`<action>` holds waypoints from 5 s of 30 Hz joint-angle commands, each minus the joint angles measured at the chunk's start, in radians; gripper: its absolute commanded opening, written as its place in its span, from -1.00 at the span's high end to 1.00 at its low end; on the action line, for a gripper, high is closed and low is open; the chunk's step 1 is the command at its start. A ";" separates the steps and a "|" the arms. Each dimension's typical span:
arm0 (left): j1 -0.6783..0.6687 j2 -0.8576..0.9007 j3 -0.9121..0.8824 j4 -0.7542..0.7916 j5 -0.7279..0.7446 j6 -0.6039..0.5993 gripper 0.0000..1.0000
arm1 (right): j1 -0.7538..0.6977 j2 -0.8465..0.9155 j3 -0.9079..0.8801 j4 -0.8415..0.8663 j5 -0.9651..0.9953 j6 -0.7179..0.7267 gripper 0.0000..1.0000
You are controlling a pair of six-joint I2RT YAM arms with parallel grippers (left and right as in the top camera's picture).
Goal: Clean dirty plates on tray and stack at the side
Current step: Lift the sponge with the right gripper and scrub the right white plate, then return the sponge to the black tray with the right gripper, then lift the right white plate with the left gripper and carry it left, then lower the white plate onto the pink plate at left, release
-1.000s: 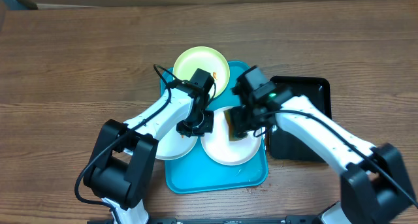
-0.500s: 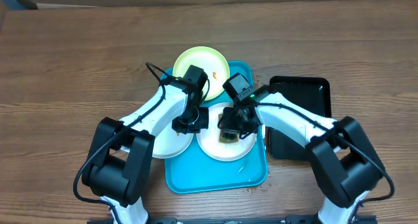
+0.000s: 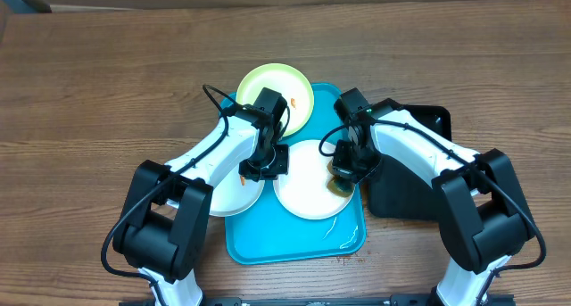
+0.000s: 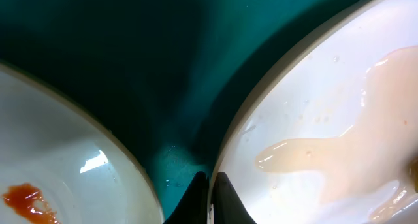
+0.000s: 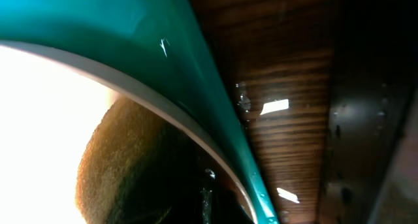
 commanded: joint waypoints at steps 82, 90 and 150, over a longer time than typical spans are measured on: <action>-0.676 0.142 0.742 0.045 -1.221 0.351 0.92 | -0.784 -0.509 -0.075 -0.137 -0.122 -0.257 -0.15; -0.695 0.142 0.742 0.044 -1.260 0.368 0.92 | -0.784 -0.509 -0.075 -0.138 -0.122 -0.258 -0.15; 0.372 -0.237 0.743 -0.684 -0.367 0.019 0.91 | -0.784 -0.509 -0.075 -0.175 -0.122 -0.284 -0.16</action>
